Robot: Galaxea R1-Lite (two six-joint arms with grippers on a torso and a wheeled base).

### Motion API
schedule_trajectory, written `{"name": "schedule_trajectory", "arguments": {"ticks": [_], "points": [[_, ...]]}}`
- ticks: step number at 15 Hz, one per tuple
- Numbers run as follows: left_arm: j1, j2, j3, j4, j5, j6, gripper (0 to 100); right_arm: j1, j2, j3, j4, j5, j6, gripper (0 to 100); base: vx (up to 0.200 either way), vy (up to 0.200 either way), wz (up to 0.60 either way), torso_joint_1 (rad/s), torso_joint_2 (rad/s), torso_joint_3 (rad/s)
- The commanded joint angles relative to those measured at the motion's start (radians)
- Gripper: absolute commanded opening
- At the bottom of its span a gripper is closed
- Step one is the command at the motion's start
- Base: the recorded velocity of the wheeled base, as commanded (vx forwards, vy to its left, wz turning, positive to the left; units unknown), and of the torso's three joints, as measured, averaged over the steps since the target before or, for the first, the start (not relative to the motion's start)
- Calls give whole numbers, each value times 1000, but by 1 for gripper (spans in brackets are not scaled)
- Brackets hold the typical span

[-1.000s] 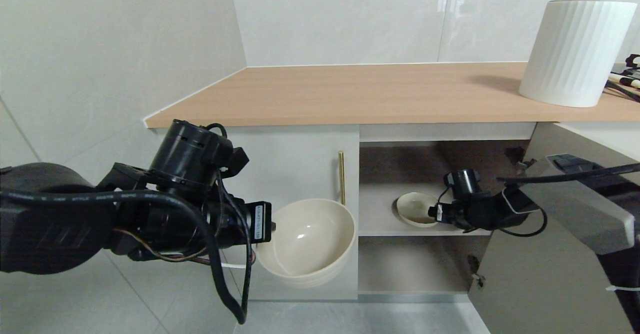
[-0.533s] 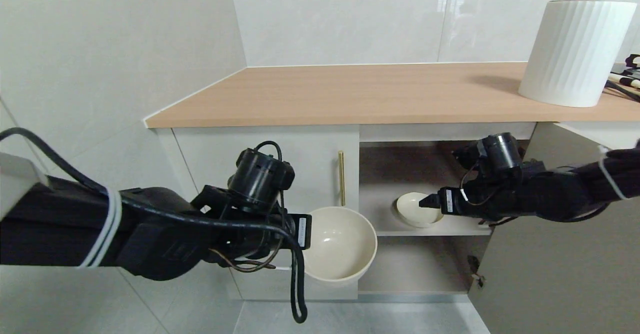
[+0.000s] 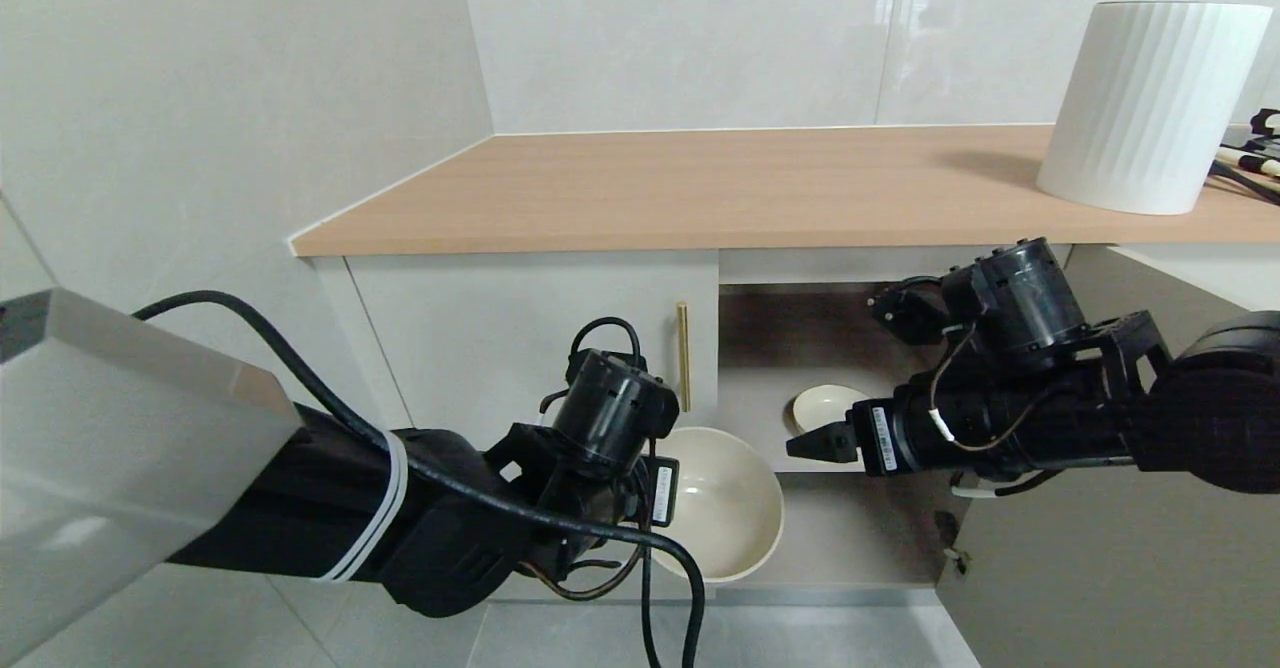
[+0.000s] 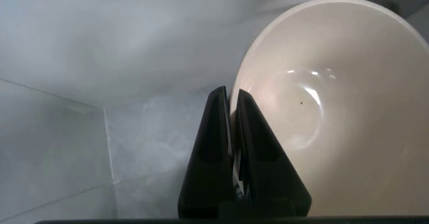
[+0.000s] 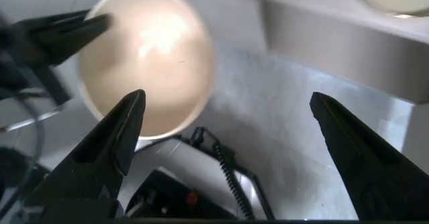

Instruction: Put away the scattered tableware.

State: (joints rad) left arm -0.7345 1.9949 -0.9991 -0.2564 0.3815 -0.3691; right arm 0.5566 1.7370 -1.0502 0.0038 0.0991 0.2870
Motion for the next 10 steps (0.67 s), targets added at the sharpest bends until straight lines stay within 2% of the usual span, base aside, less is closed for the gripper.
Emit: {"name": "schedule_trajectory", "arguments": {"ticks": [1, 6, 10], "points": [[-5, 5, 8, -9, 2, -2, 0, 20, 50, -4, -2, -1, 0, 100, 0, 0, 0, 0, 0, 0], [-22, -25, 14, -11, 8, -2, 0, 40, 144, -13, -4, -1, 1, 100, 0, 0, 0, 0, 0, 0], [-34, -47, 19, -11, 8, -16, 0, 60, 194, -25, -8, -4, 21, 100, 0, 0, 0, 0, 0, 0]]}}
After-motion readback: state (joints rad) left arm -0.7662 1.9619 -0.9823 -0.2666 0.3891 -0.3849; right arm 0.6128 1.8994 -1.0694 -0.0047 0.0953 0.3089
